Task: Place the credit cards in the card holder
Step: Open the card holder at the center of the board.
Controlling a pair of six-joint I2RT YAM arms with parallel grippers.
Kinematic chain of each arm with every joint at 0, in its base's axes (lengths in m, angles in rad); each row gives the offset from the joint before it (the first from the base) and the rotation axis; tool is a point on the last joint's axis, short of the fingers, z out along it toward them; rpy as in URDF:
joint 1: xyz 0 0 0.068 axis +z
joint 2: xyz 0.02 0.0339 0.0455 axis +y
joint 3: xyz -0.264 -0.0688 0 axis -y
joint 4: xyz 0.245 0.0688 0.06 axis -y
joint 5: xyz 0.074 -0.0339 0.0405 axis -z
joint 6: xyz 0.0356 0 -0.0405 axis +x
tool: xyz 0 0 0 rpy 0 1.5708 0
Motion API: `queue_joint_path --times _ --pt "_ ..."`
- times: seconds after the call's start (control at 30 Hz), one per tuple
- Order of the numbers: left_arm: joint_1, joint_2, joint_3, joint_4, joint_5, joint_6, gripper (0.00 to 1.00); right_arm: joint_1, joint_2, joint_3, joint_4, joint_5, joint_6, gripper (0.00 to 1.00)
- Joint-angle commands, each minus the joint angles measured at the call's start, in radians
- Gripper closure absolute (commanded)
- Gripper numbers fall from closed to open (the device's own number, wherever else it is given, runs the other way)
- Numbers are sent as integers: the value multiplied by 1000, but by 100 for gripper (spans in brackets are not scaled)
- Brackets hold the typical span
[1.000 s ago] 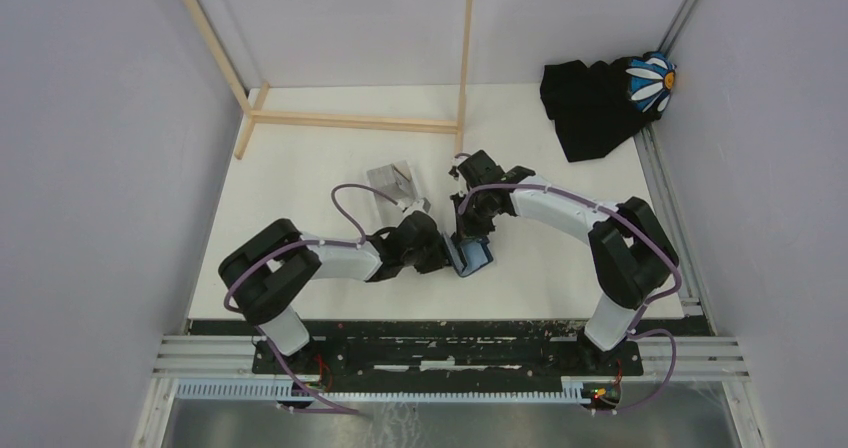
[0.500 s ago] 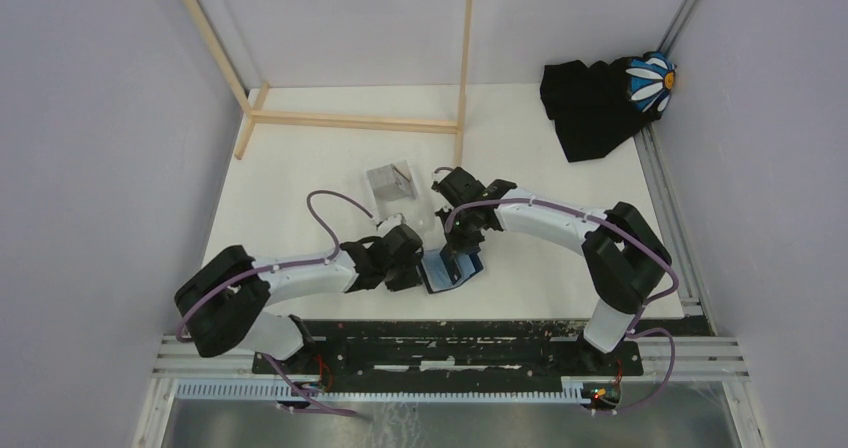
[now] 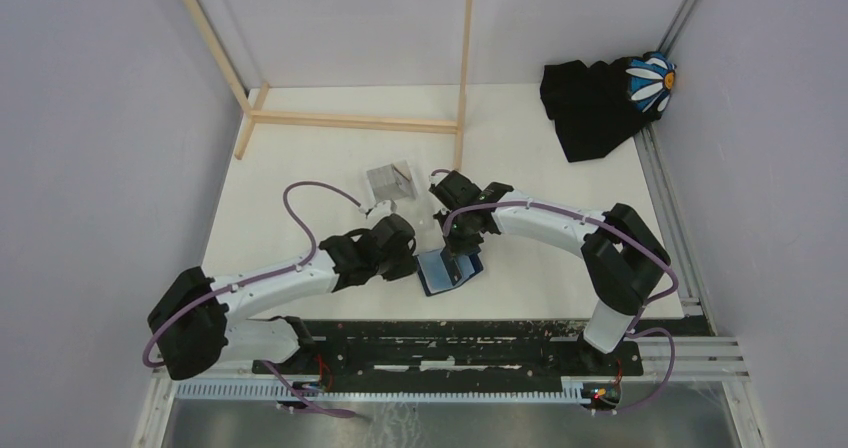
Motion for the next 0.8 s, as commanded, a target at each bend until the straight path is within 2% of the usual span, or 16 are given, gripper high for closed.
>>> queue_joint_path --times 0.0,0.33,0.77 --pt "-7 50 111 75 0 22 87 7 0 19 -7 27 -4 99" --pt "-10 251 206 115 35 81 88 6 -4 15 14 4 21 99" --pt "-14 330 112 146 27 83 89 1 -26 46 9 -23 36 99"
